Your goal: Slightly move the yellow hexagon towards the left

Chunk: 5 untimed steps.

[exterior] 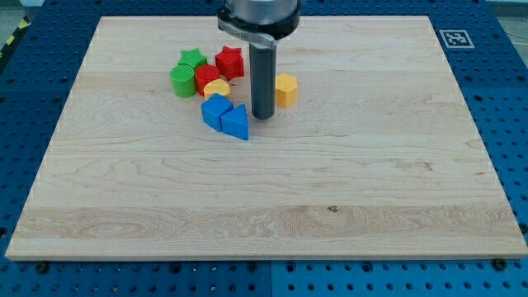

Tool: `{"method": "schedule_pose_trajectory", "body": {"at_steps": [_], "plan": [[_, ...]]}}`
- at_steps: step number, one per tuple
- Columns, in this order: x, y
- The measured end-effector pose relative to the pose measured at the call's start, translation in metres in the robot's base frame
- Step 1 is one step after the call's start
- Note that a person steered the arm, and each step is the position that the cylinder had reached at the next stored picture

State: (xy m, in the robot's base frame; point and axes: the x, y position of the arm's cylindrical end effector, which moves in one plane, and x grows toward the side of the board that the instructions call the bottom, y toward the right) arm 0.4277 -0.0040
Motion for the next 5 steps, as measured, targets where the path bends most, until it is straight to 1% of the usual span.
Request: {"method": "schedule_pose_trajectory", "body": {"at_steps": [1,2,3,4,5], "plan": [[0.016,0.041],[0.013,0.086],[-0.02,0.082],[-0.059,0.051],[-0.068,0.026]]}}
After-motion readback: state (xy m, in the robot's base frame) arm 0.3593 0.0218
